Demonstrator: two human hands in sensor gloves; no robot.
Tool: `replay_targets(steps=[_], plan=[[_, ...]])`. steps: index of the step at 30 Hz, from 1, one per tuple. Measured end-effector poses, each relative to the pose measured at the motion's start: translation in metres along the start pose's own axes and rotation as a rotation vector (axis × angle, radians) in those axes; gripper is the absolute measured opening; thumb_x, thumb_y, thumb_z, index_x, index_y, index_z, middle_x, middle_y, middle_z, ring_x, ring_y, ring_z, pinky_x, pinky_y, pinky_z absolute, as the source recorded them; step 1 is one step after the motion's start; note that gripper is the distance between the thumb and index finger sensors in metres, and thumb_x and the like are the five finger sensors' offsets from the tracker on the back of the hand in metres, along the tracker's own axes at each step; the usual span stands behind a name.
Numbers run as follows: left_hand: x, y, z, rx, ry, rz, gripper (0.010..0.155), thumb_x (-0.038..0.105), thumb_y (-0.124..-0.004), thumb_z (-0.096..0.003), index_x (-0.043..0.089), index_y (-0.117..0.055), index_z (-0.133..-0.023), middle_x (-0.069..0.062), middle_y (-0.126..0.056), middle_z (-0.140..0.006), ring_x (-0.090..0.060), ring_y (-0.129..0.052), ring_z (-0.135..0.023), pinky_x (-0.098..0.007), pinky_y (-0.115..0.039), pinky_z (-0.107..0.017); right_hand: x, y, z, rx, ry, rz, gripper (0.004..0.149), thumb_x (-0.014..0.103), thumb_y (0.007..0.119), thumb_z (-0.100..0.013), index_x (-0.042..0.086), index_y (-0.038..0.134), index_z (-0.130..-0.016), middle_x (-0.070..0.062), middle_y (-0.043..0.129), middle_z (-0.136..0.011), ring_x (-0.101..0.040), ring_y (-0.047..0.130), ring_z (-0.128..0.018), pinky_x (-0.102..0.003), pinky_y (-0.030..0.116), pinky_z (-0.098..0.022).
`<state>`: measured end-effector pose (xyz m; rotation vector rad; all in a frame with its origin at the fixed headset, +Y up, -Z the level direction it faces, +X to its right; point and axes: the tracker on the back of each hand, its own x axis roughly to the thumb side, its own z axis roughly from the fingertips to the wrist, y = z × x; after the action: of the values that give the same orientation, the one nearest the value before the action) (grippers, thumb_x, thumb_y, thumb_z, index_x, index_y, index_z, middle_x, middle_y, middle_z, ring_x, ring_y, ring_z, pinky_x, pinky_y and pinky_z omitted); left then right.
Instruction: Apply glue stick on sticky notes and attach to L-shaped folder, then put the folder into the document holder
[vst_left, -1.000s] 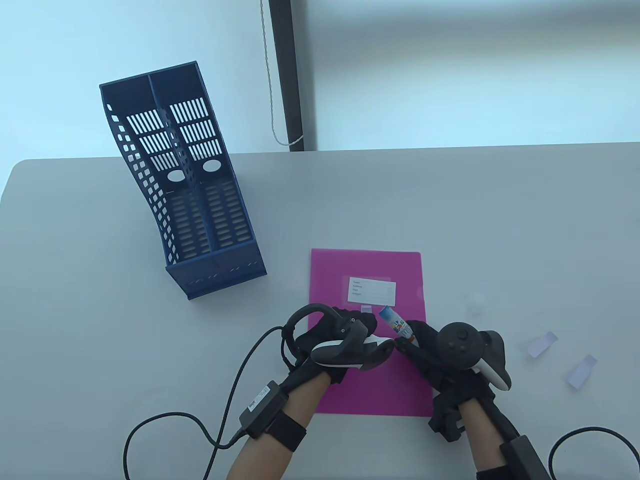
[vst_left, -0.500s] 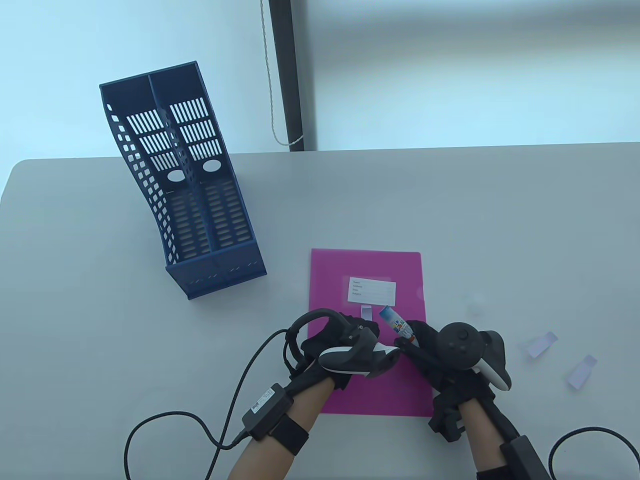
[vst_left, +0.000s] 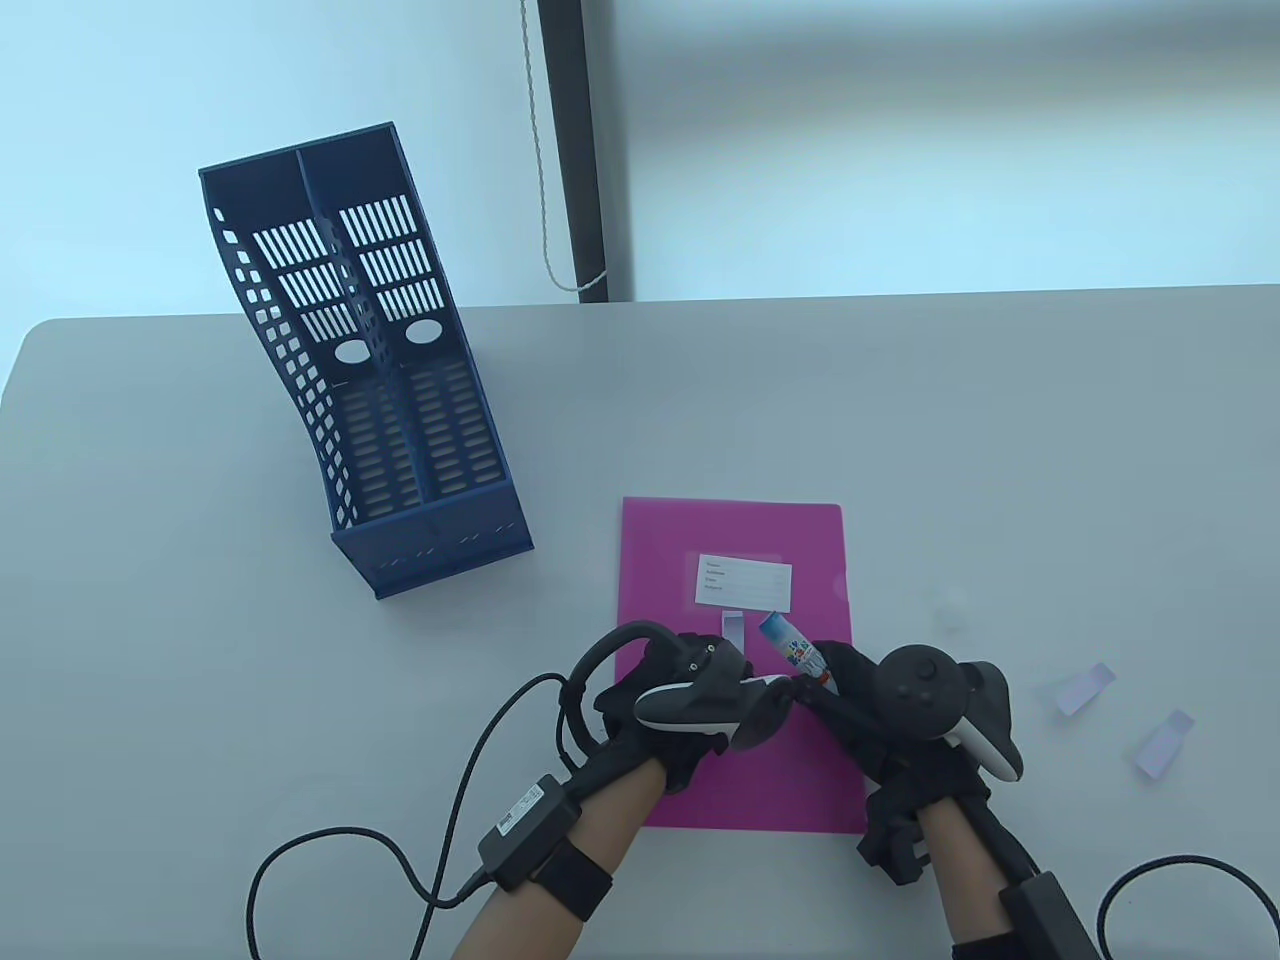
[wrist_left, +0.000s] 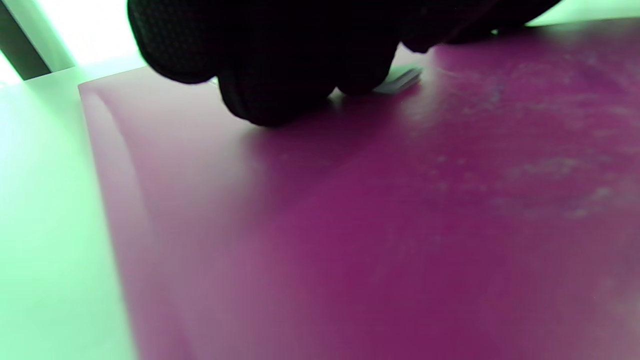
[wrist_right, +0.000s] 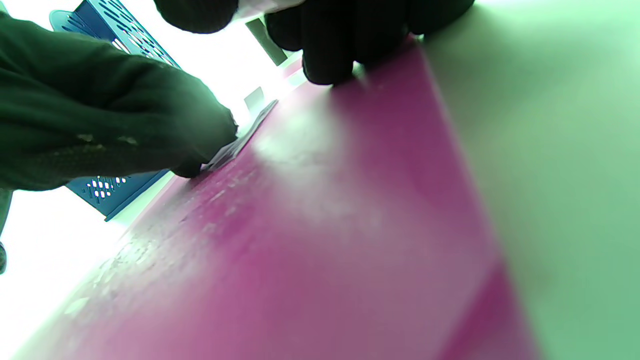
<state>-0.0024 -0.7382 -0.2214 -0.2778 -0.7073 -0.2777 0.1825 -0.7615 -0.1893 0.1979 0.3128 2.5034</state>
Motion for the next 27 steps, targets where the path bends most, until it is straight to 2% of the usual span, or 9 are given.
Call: replay_targets(steps=[2, 5, 9, 12, 14, 17, 20, 27], plan=[[-0.001, -0.004, -0.003, 0.064, 0.033, -0.007, 0.042, 0.04, -0.071, -0.0587, 0.015, -0.077, -0.092, -0.018, -0.084, -0.09, -0.031, -0.092, -0.071, -0.051, -0.076, -0.056, 0.0, 0.0, 0.0, 0.005, 0.002, -0.003, 0.055, 0.046, 0.059, -0.067, 0.012, 0.055, -0.109, -0.01, 0.072, -0.107, -0.031, 0.062, -0.103, -0.046, 0.055, -0.07], [-0.003, -0.007, -0.006, 0.106, 0.076, -0.055, 0.039, 0.043, -0.072, -0.0561, 0.019, -0.076, -0.086, -0.012, -0.086, -0.083, -0.024, -0.094, -0.064, -0.046, -0.08, -0.052, 0.0, 0.0, 0.001, 0.006, 0.002, -0.004, 0.055, 0.046, 0.059, -0.067, 0.012, 0.054, -0.109, -0.01, 0.072, -0.108, -0.031, 0.061, -0.103, -0.046, 0.054, -0.07], [-0.01, -0.012, -0.005, 0.085, 0.135, 0.066, 0.048, 0.045, -0.072, -0.0559, 0.014, -0.065, -0.092, -0.018, -0.081, -0.086, -0.025, -0.09, -0.065, -0.046, -0.078, -0.052, -0.001, 0.0, 0.001, 0.009, 0.003, -0.01, 0.055, 0.046, 0.059, -0.067, 0.013, 0.054, -0.109, -0.01, 0.072, -0.107, -0.031, 0.061, -0.103, -0.046, 0.054, -0.07], [-0.014, -0.014, -0.005, 0.066, 0.14, 0.109, 0.069, 0.047, -0.071, -0.0561, 0.01, -0.044, -0.108, -0.02, -0.077, -0.09, -0.024, -0.088, -0.065, -0.045, -0.077, -0.053, -0.001, 0.0, 0.001, 0.009, 0.002, -0.011, 0.055, 0.046, 0.059, -0.067, 0.012, 0.054, -0.109, -0.01, 0.072, -0.108, -0.031, 0.061, -0.103, -0.046, 0.054, -0.07], [-0.015, -0.013, -0.007, 0.041, 0.131, 0.115, 0.074, 0.047, -0.071, -0.0564, 0.014, -0.038, -0.114, -0.02, -0.077, -0.09, -0.024, -0.088, -0.066, -0.045, -0.077, -0.053, -0.001, 0.0, 0.001, 0.009, 0.002, -0.011, 0.055, 0.046, 0.059, -0.067, 0.012, 0.054, -0.109, -0.01, 0.072, -0.107, -0.031, 0.061, -0.103, -0.046, 0.054, -0.07], [-0.016, -0.012, -0.011, -0.028, 0.136, 0.124, 0.069, 0.047, -0.067, -0.0588, 0.015, -0.043, -0.115, -0.02, -0.074, -0.092, -0.024, -0.085, -0.068, -0.046, -0.075, -0.055, -0.001, -0.001, 0.001, 0.009, 0.002, -0.011, 0.055, 0.046, 0.059, -0.067, 0.013, 0.054, -0.109, -0.01, 0.072, -0.108, -0.031, 0.061, -0.103, -0.046, 0.054, -0.07], [-0.015, -0.012, -0.015, -0.023, 0.149, 0.142, 0.064, 0.045, -0.064, -0.0609, 0.012, -0.047, -0.113, -0.022, -0.075, -0.089, -0.025, -0.085, -0.065, -0.048, -0.075, -0.054, -0.001, -0.001, 0.001, 0.011, 0.002, -0.014, 0.054, 0.046, 0.06, -0.067, 0.013, 0.054, -0.109, -0.01, 0.072, -0.108, -0.031, 0.061, -0.103, -0.046, 0.054, -0.07], [-0.01, -0.011, -0.019, -0.081, 0.176, 0.088, 0.062, 0.043, -0.059, -0.0622, 0.011, -0.042, -0.112, -0.021, -0.072, -0.091, -0.024, -0.083, -0.067, -0.048, -0.074, -0.055, -0.001, -0.001, 0.001, 0.013, 0.001, -0.016, 0.054, 0.046, 0.06, -0.066, 0.013, 0.055, -0.109, -0.01, 0.072, -0.108, -0.031, 0.061, -0.103, -0.046, 0.054, -0.07]])
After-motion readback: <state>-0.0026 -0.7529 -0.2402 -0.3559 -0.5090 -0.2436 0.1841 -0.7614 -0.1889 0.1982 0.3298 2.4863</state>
